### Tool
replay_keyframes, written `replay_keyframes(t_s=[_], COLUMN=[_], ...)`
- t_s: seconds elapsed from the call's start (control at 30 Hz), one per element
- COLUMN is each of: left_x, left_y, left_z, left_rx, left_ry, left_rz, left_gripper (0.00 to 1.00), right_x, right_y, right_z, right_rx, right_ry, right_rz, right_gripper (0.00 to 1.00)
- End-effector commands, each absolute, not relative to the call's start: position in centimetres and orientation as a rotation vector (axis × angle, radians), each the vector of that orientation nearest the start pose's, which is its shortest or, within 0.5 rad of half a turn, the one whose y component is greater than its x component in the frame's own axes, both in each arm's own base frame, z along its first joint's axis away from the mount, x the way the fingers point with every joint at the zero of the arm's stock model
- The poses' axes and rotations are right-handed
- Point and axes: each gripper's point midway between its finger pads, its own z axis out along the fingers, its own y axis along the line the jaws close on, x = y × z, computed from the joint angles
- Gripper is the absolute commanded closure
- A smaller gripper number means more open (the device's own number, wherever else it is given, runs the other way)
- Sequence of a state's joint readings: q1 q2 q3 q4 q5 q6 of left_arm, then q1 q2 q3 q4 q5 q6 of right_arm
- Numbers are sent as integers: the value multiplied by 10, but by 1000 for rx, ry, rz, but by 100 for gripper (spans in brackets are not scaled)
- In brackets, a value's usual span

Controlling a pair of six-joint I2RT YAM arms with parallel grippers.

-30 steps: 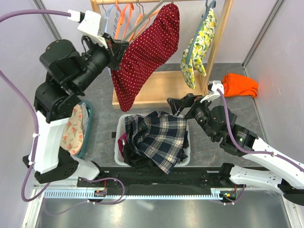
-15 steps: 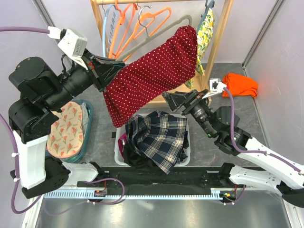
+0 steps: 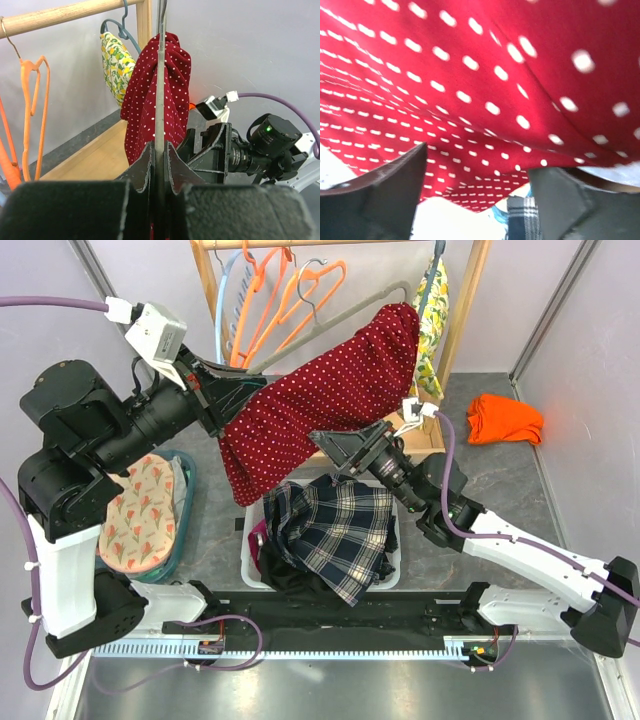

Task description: Remove the skirt from the hanger

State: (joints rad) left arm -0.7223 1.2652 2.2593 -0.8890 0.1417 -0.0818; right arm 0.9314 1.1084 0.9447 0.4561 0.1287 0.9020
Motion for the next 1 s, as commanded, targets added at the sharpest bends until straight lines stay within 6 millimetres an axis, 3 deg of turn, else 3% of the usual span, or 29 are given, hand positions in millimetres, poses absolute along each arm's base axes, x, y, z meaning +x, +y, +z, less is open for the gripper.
replay_keyframes(t_s=[0.0, 0.1, 0.2, 0.23, 0.33, 0.5, 0.53, 0.57, 0.6, 0.67, 0.7, 0.77, 0.9, 0.97], left_x=[179, 183, 186, 188, 197, 231, 242, 247, 256, 271, 278, 291, 314, 322], left_y=[-199, -202, -206, -206, -208, -210, -211, -211, -209, -211, -208, -212, -215, -217], left_z=[614, 605, 601, 601, 593, 572, 567, 565, 563, 558, 558, 556, 562, 563], left_rx=[551, 559, 563, 561, 551, 483, 464, 451, 422, 401, 371, 358, 293, 280], left_ry=[1296, 1320, 1334, 1338, 1362, 1435, 1454, 1460, 1472, 1487, 1492, 1496, 1491, 1488], left_rz=[-795, -791, -791, -789, -761, -652, -623, -602, -565, -520, -487, -455, -402, -378], left_gripper=[98, 98, 98, 98, 98, 98, 98, 98, 98, 98, 98, 98, 98, 98], right_x=[213, 208, 205, 203, 196, 173, 159, 153, 142, 108, 100, 71, 48, 44], right_y=[312, 303, 295, 293, 290, 268, 256, 247, 233, 194, 184, 145, 103, 94], right_z=[482, 501, 511, 516, 529, 562, 586, 597, 606, 645, 650, 678, 689, 688], right_rx=[57, 31, 32, 22, -22, -128, -180, -194, -211, -244, -254, -246, -233, -220], right_ry=[1202, 1164, 1144, 1136, 1130, 1104, 1043, 1022, 1010, 880, 876, 779, 757, 754], right_rz=[1582, 1558, 1542, 1535, 1520, 1452, 1428, 1410, 1391, 1379, 1368, 1360, 1297, 1287], right_gripper=[25, 35, 53, 73, 100, 100, 100, 100, 100, 100, 100, 100, 100, 100])
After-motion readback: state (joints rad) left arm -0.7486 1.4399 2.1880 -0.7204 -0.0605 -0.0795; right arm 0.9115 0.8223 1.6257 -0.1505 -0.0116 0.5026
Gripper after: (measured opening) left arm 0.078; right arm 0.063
